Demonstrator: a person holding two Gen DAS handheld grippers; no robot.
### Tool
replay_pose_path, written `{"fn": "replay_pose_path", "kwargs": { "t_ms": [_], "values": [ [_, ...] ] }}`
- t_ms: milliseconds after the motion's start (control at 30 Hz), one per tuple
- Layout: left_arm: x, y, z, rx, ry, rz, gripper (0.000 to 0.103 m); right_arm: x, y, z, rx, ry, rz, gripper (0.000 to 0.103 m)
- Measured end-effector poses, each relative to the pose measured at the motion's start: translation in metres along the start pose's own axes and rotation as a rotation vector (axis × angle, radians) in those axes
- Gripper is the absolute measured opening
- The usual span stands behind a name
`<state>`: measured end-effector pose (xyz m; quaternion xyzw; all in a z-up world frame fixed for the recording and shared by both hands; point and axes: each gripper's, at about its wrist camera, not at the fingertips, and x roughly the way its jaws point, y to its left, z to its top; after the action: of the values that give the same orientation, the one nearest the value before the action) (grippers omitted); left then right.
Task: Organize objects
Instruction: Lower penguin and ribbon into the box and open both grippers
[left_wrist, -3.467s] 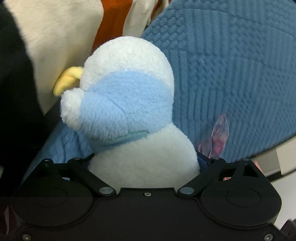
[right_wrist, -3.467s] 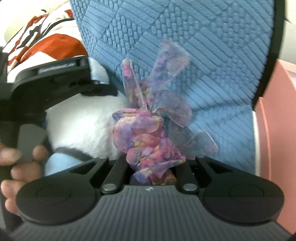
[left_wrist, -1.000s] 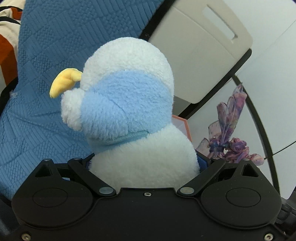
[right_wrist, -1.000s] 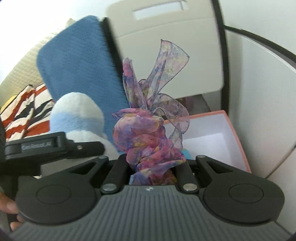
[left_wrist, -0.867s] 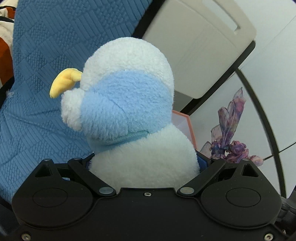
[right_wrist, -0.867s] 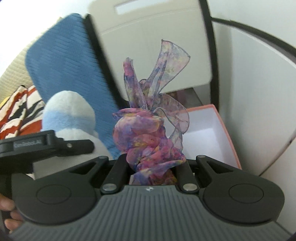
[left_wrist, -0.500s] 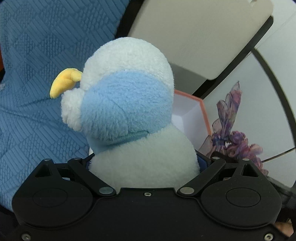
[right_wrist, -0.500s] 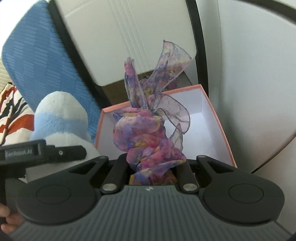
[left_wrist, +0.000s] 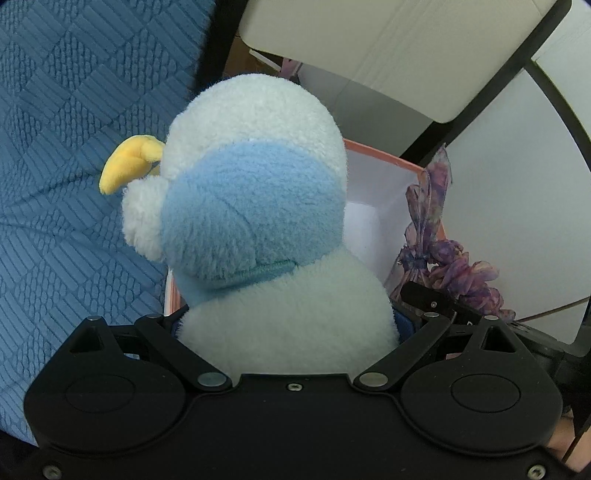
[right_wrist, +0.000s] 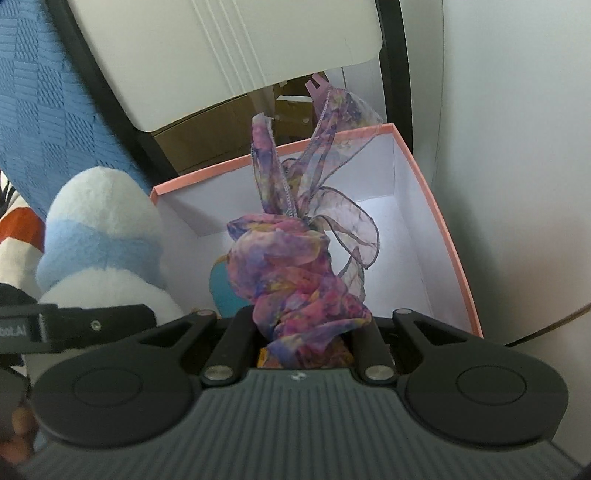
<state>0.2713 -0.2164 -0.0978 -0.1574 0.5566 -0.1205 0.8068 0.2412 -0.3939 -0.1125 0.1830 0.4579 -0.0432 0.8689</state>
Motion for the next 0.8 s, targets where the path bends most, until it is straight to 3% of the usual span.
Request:
{"fn": "replay_pose_path", "kwargs": {
  "t_ms": [100, 167, 267, 433, 500, 567, 800],
  "values": [
    [0.004, -0.01, 0.007, 0.0, -0.004, -0.008, 0.097, 0.004, -0.001, 0.003, 0.017, 0.014, -0.011, 0.028],
    [0.003, -0.013, 0.008, -0.001, 0.008, -0.005, 0.098, 0.005, -0.003, 0.004, 0.035, 0.013, -0.013, 0.055],
    [0.0, -0.012, 0.01, 0.009, 0.03, 0.003, 0.099, -0.008, -0.002, 0.006, 0.06, -0.006, 0.018, 0.073],
    [-0.029, -0.02, 0.008, 0.046, -0.043, -0.011, 0.103, -0.033, 0.01, 0.011, 0.05, -0.036, 0.003, 0.076],
    [-0.043, -0.024, 0.007, 0.065, -0.068, -0.013, 0.103, -0.05, 0.014, 0.011, 0.058, -0.063, 0.011, 0.085],
    [-0.058, -0.029, 0.019, 0.071, -0.092, -0.024, 0.103, -0.068, 0.019, 0.012, 0.059, -0.088, 0.024, 0.085],
    [-0.129, -0.038, 0.014, 0.107, -0.176, -0.037, 0.103, -0.136, 0.045, 0.013, 0.016, -0.194, 0.059, 0.085]
  ]
}}
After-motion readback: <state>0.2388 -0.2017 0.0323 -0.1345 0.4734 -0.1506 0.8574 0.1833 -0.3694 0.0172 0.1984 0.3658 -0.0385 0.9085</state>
